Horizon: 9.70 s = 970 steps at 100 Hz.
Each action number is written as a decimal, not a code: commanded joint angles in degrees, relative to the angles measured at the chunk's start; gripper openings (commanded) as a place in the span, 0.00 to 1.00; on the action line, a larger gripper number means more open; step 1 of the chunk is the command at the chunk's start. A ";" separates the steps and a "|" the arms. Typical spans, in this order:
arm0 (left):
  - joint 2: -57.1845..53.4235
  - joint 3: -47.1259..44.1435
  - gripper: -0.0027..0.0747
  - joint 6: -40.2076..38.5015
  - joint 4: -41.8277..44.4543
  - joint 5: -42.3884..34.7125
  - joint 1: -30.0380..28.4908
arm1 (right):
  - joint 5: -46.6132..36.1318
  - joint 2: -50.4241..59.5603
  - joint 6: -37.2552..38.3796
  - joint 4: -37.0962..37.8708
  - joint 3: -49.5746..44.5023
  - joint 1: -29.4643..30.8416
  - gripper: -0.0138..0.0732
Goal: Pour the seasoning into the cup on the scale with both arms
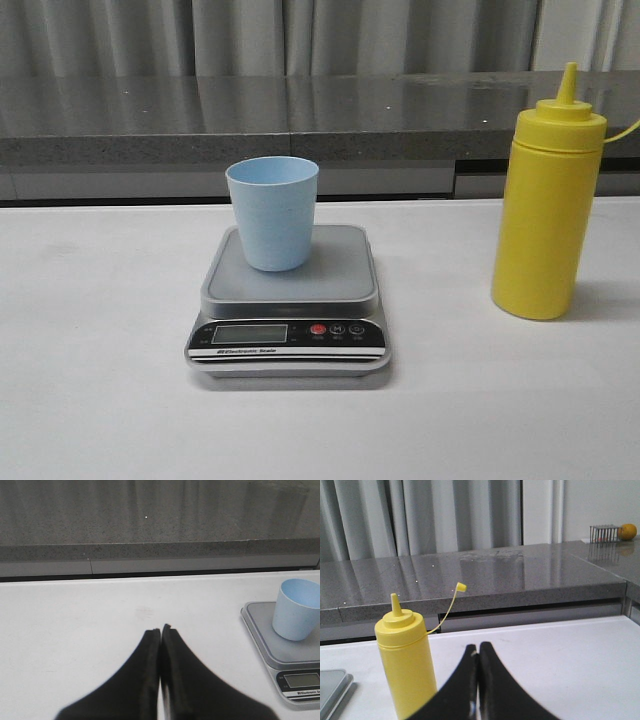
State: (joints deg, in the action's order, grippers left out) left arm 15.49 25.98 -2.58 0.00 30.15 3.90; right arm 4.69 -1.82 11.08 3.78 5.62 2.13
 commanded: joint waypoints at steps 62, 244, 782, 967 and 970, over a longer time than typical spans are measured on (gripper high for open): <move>0.41 1.43 0.01 -0.57 -0.36 -4.82 -0.16 | -5.53 -27.13 0.30 0.63 12.20 -8.80 0.71; 0.41 1.43 0.01 -0.57 -0.36 -4.82 -0.16 | -67.73 -94.63 0.47 6.90 17.35 -11.23 0.92; 0.41 1.43 0.01 -0.57 -0.36 -4.82 -0.16 | 4.88 -85.71 8.87 47.25 56.66 -27.33 0.09; 0.41 1.43 0.01 -0.57 -0.36 -4.82 -0.16 | -52.12 -97.90 -2.47 6.99 30.76 -12.25 0.09; 0.41 1.43 0.01 -0.57 -0.36 -4.82 -0.16 | -52.00 -97.90 -2.47 6.99 30.76 -12.25 0.09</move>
State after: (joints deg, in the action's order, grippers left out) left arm 15.37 25.98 -2.58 0.00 29.85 3.90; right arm -42.96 -101.93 8.57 11.25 35.46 -10.47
